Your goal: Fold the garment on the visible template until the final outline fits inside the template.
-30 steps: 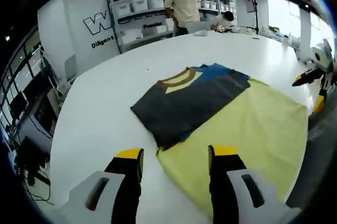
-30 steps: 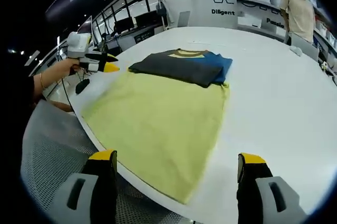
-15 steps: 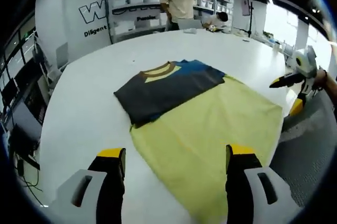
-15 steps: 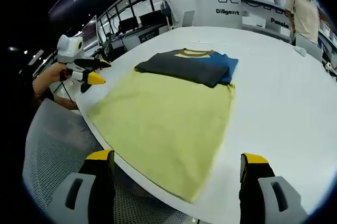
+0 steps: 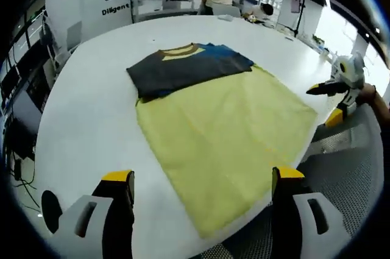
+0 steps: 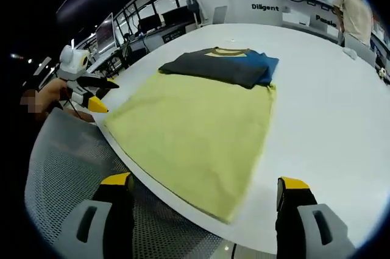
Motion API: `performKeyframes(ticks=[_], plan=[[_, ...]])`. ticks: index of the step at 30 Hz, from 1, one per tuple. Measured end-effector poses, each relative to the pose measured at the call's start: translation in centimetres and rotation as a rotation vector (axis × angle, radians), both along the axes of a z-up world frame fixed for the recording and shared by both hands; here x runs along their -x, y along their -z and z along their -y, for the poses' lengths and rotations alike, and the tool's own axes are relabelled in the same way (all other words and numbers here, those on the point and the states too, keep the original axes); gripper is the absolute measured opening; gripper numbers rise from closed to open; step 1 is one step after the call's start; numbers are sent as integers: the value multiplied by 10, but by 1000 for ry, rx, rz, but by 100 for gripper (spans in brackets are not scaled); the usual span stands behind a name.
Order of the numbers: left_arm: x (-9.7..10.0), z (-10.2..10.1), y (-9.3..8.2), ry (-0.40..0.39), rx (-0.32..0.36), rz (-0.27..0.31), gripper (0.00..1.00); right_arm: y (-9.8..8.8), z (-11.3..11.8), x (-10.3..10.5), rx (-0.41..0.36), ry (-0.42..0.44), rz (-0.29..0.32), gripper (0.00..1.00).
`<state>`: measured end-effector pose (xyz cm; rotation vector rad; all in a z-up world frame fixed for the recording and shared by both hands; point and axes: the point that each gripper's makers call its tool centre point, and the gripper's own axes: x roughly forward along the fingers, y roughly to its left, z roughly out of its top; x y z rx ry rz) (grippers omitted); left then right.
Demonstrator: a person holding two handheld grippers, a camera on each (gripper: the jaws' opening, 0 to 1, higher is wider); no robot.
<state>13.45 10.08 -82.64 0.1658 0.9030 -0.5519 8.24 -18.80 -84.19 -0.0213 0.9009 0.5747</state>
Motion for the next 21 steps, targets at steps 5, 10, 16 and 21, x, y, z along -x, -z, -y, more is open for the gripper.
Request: performKeyframes(ticks=[5, 10, 16, 21], plan=[[10, -3, 8, -28, -7, -25, 98, 3, 0, 3, 8, 6, -11, 91], [15, -8, 17, -52, -33, -42, 91, 7, 2, 5, 34, 13, -28, 82], [23, -14, 31, -83, -14, -111, 79, 10, 4, 12, 35, 32, -75, 64], [34, -32, 44, -154, -100, -190, 63, 18, 9, 18, 75, 51, -136, 55]])
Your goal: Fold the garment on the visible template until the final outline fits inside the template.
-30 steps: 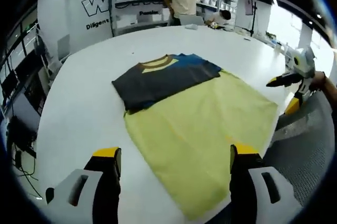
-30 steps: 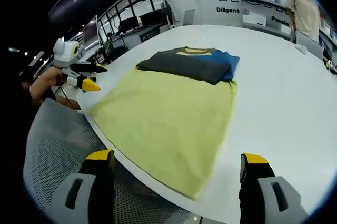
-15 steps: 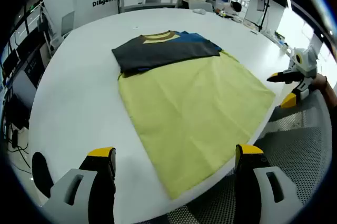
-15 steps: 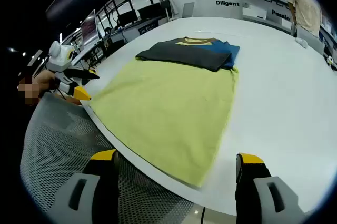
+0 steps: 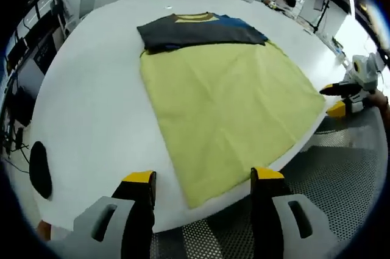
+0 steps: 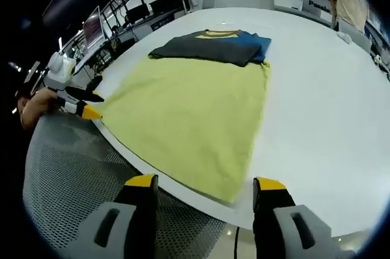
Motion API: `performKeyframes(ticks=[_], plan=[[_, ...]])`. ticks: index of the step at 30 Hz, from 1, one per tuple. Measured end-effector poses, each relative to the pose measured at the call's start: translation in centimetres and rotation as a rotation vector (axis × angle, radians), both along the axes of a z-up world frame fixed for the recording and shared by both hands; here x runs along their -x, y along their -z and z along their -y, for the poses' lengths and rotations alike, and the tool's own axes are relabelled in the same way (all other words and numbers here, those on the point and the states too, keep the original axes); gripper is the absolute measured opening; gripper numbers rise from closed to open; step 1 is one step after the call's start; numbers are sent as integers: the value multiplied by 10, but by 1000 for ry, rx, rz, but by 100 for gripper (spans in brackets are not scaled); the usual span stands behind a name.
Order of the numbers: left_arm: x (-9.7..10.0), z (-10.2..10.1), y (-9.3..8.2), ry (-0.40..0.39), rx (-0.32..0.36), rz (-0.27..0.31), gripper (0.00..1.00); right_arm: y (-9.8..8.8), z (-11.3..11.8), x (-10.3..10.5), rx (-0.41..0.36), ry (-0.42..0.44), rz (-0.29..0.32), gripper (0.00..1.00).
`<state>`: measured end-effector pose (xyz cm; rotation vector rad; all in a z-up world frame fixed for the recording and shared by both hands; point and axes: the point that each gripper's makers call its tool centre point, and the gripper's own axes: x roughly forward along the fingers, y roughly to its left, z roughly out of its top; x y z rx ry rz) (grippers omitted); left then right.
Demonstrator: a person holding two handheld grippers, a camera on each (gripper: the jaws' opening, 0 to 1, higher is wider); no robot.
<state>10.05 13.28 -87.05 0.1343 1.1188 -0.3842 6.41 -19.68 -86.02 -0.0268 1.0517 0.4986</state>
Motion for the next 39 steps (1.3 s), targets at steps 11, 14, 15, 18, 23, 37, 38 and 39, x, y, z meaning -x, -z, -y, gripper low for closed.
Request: performKeyframes(ticks=[11, 14, 15, 18, 23, 37, 38, 39], plan=[[4, 4, -4, -12, -13, 24, 38, 6, 14, -3, 45, 69, -29, 17], [7, 4, -4, -35, -12, 13, 31, 8, 20, -2, 68, 83, -40, 8], [9, 5, -4, -41, -8, 3, 28, 8, 21, -2, 73, 86, -41, 5], [10, 2, -3, -43, -25, -3, 19, 9, 23, -2, 80, 83, -45, 0], [12, 1, -4, -37, -37, -7, 15, 9, 23, -2, 54, 85, -57, 0], [26, 9, -5, 112, -78, -44, 8, 6, 26, 11, 138, -20, -97, 0], [28, 10, -5, 124, -80, -49, 8, 6, 26, 12, 145, -27, -103, 0], [28, 10, -5, 138, -81, -51, 8, 6, 27, 13, 151, -30, -110, 0]])
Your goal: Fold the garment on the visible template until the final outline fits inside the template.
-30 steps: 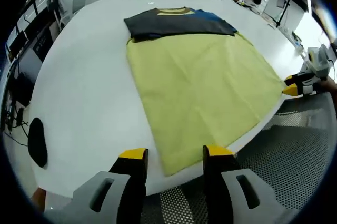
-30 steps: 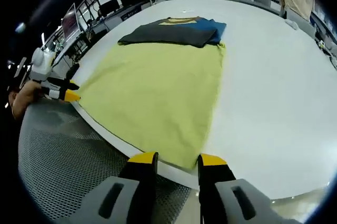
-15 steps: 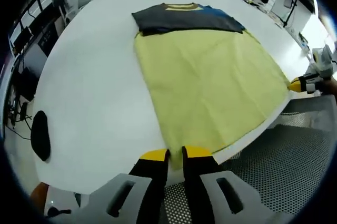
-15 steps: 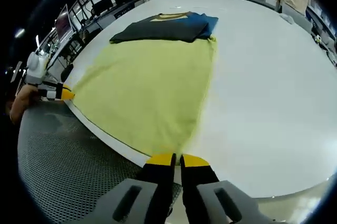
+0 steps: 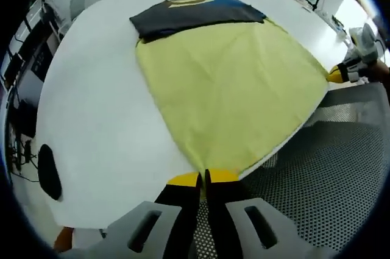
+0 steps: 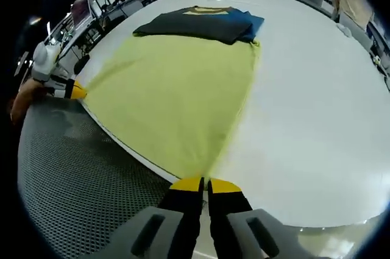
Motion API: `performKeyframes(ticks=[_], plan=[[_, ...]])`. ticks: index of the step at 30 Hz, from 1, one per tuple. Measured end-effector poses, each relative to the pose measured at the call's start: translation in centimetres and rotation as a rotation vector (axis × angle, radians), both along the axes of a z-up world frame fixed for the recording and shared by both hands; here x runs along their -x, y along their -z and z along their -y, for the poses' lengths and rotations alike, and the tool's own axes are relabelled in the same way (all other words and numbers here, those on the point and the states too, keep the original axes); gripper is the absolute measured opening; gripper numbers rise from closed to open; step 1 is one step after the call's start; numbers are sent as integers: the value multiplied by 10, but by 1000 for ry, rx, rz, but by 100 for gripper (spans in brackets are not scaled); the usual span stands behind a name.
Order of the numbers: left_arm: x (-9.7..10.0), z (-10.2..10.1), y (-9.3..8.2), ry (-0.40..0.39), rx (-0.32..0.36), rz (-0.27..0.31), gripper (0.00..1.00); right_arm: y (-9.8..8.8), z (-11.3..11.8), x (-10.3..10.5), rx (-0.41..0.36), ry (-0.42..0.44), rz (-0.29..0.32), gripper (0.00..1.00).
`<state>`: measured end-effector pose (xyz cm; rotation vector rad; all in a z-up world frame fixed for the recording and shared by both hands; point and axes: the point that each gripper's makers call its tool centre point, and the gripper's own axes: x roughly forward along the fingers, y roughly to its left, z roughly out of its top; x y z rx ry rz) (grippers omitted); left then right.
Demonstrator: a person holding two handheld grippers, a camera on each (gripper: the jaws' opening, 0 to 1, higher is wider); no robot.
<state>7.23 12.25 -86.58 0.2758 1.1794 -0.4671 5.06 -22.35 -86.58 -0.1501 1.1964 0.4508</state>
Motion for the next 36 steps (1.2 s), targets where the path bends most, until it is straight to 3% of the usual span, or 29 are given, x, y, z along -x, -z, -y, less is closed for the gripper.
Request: performKeyframes(ticks=[14, 21, 26, 31, 34, 36], plan=[[11, 3, 0, 30, 13, -62, 8, -14, 4, 11, -2, -52, -55, 0], [6, 5, -19, -18, 76, -80, 8, -30, 4, 1, -37, -50, -35, 0], [-15, 4, -32, -25, 96, -25, 8, -47, 3, -18, -36, -78, 22, 0], [-34, 2, -44, -36, 111, 12, 8, -63, 6, -42, -54, -47, 79, 0], [-61, 3, -58, -99, 149, 90, 8, -72, 7, -59, -45, -46, 114, 0], [-71, 3, -67, -93, 153, 121, 8, -75, 7, -68, -30, -60, 127, 0]])
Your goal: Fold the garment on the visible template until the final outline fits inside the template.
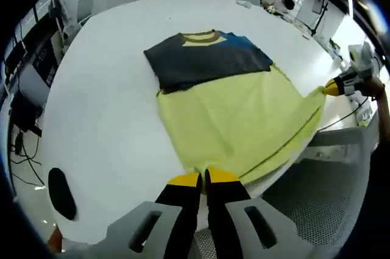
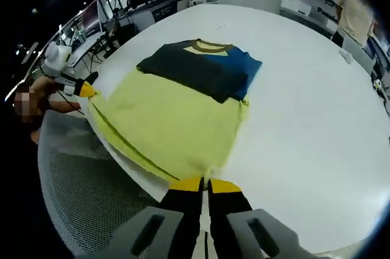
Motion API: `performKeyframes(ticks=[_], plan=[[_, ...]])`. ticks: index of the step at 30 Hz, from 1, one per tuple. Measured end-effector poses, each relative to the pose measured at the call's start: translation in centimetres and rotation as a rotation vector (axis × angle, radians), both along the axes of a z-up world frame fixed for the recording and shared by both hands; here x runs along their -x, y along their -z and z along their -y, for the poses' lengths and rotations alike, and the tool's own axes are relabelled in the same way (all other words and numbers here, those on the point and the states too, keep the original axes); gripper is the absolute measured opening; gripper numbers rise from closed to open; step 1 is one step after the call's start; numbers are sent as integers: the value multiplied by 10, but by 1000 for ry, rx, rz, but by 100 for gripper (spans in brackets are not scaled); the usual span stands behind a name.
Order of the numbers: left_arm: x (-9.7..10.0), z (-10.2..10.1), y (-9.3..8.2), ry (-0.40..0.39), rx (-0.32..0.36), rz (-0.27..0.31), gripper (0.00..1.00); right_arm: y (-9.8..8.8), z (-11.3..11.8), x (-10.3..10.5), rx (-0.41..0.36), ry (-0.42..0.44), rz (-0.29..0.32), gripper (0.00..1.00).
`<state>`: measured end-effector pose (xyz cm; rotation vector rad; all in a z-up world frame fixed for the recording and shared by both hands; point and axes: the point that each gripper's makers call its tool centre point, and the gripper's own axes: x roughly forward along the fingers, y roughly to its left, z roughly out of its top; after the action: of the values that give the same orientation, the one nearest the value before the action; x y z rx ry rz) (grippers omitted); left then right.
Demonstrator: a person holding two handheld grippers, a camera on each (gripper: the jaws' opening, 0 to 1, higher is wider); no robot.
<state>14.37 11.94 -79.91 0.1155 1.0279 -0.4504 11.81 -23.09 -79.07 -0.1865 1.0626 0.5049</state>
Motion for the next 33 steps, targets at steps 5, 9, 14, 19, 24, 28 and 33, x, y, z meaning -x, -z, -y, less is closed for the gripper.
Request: performKeyframes(ticks=[5, 9, 14, 19, 24, 28, 33], plan=[[-25, 2, -12, -14, 18, 48, 8, -5, 2, -21, 19, -1, 20, 0], [-42, 4, -20, -37, 29, 79, 8, -13, 3, -43, 25, 8, 65, 0], [-69, 5, -33, -60, 33, 134, 8, -23, 3, -69, 22, 22, 108, 0], [-96, 7, -52, -88, 63, 182, 8, -35, 2, -98, 39, -12, 184, 0], [-121, 10, -60, -80, 31, 209, 8, -47, 5, -127, 34, 12, 230, 0], [-141, 10, -66, -84, 18, 226, 8, -55, 4, -153, 19, 31, 272, 0], [-165, 11, -80, -62, -6, 270, 8, -68, 2, -178, 6, 40, 332, 0]])
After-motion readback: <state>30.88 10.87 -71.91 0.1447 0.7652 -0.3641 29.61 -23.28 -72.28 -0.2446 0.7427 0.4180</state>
